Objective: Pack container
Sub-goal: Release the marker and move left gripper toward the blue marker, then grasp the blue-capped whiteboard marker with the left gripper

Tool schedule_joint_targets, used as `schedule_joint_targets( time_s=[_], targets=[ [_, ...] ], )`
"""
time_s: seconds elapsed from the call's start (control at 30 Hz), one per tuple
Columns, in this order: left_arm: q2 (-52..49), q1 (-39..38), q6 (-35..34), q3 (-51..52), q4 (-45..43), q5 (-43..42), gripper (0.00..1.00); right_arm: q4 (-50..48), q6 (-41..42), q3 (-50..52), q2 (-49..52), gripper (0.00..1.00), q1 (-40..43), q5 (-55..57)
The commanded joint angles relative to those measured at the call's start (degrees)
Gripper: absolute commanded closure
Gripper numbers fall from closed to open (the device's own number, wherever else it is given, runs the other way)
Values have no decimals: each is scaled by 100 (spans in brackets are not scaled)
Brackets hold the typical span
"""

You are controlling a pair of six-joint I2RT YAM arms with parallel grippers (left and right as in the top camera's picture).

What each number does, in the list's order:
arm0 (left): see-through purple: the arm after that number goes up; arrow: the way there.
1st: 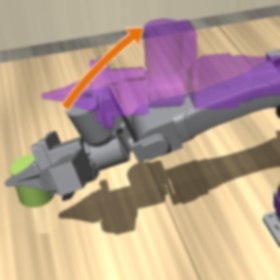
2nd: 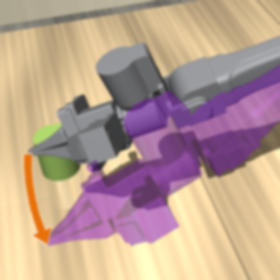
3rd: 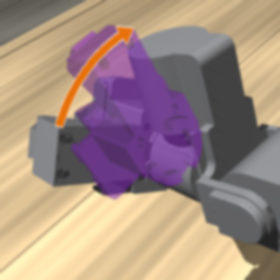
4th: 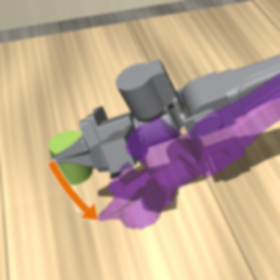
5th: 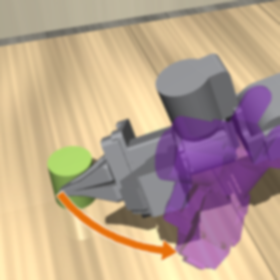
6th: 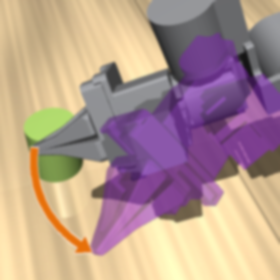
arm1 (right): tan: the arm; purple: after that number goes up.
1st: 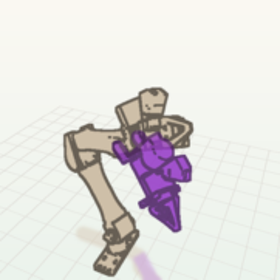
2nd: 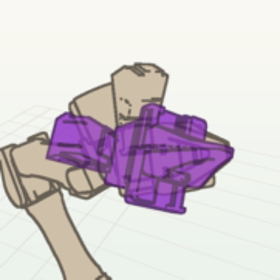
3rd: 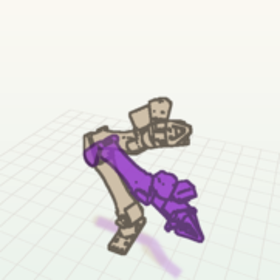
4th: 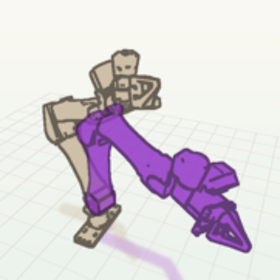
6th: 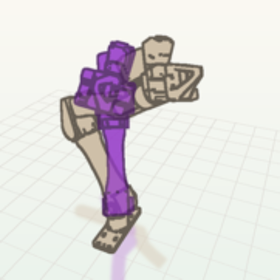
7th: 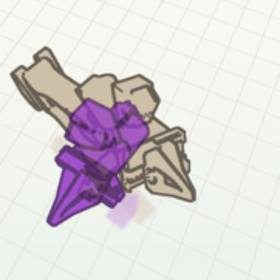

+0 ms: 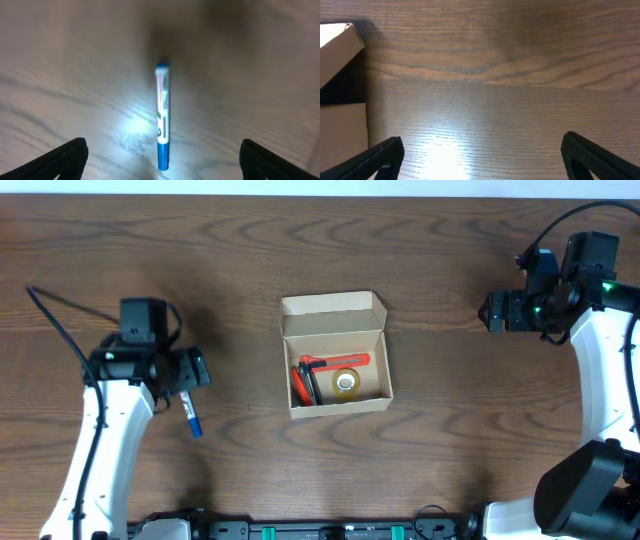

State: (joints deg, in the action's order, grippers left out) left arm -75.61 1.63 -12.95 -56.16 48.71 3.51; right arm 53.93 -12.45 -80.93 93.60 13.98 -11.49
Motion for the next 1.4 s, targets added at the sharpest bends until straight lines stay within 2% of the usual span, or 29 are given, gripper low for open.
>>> schedule_joint_targets(
  time_s=[0.0,0.27,0.43,0.63,0.9,1.0,1.07,1.17,1.33,1.37],
  targets=[
    [-107,7,-844,509,-245,144,5,-13,61,17,48,6,20,-107],
    [-966,20,-1329,879,-1067,-304,5,-7,61,17,48,6,20,-107],
    [-1633,28,-1390,879,-1499,-984,5,31,61,17,48,6,20,-107],
    [-2015,28,-1213,879,-1467,-1108,5,74,61,17,48,6,20,-101],
    [-2041,28,-1196,879,-1403,-1023,5,79,61,17,48,7,20,-98],
    [-2041,28,-1167,879,-1373,-905,0,87,61,17,48,7,20,-98],
    [-2041,28,-1167,879,-1342,-835,9,94,61,17,48,7,20,-98],
    [-2041,28,-1167,879,-1318,-796,29,98,61,17,48,7,20,-98],
    [-2041,28,-1167,879,-1276,-793,41,105,61,17,48,7,20,-98],
    [-2041,26,-1167,879,-1274,-778,50,111,61,17,48,7,20,-98]
  ],
)
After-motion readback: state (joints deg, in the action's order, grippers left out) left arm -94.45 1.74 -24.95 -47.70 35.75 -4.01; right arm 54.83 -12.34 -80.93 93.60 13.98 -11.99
